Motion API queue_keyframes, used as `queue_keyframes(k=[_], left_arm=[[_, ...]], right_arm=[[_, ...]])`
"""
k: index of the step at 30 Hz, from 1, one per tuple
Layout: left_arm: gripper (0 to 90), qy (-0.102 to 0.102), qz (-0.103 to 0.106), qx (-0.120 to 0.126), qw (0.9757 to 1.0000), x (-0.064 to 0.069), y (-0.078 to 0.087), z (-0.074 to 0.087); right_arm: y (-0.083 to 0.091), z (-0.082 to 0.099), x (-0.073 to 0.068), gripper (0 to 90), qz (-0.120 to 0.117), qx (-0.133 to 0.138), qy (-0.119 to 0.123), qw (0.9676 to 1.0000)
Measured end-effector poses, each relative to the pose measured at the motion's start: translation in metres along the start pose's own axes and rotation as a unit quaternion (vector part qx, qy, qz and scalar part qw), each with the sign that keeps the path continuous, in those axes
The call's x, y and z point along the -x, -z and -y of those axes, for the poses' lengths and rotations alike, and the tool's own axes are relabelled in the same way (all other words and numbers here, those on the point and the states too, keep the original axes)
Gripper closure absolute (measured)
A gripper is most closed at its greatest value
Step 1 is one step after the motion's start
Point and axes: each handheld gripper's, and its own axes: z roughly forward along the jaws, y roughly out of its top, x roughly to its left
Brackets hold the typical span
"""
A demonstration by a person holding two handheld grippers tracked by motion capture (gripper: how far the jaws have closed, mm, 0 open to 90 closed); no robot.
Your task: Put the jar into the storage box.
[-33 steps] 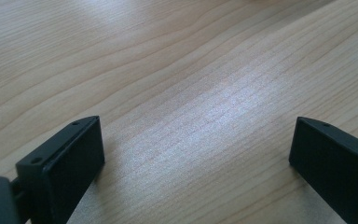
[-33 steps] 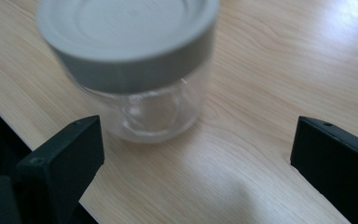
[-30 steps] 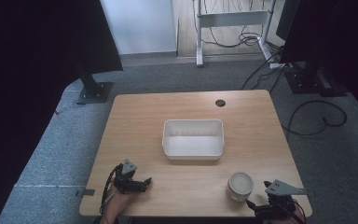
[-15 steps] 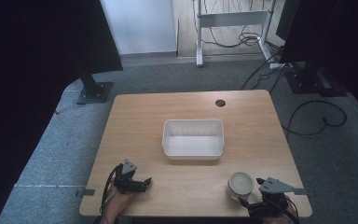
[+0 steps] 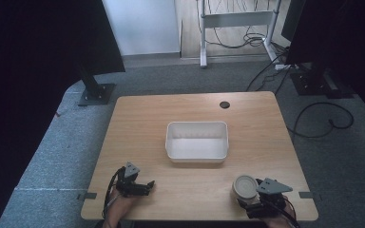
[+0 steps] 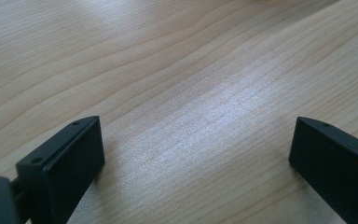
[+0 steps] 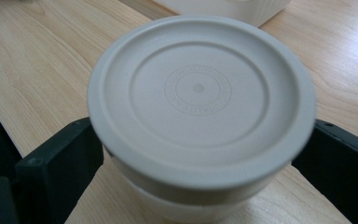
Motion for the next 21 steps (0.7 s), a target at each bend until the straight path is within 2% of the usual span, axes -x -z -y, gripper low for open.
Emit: queue_keyframes(k=[9,14,18,21], left_arm=[[3.0,0.0,0.0,0.0,1.0,0.0,0.0,0.0],[3.0,0.0,0.0,0.0,1.0,0.0,0.0,0.0],[3.0,0.0,0.0,0.001,1.0,0.0,0.0,0.0],[3.0,0.0,0.0,0.001,1.0,0.0,0.0,0.0]], right_arm=[[-0.01,-0.002,-0.001,3.9,-0.009,-0.007,-0.002,0.9999],[-0.013,-0.001,-0.001,8.6,-0.001,-0.01,-0.004,0.9999],[-0.014,-0.001,-0.003,8.9,0.007,-0.01,-0.013,0.9998],[-0.013,-0.003,-0.006,9.3,0.017,-0.014,-0.007,0.9997]])
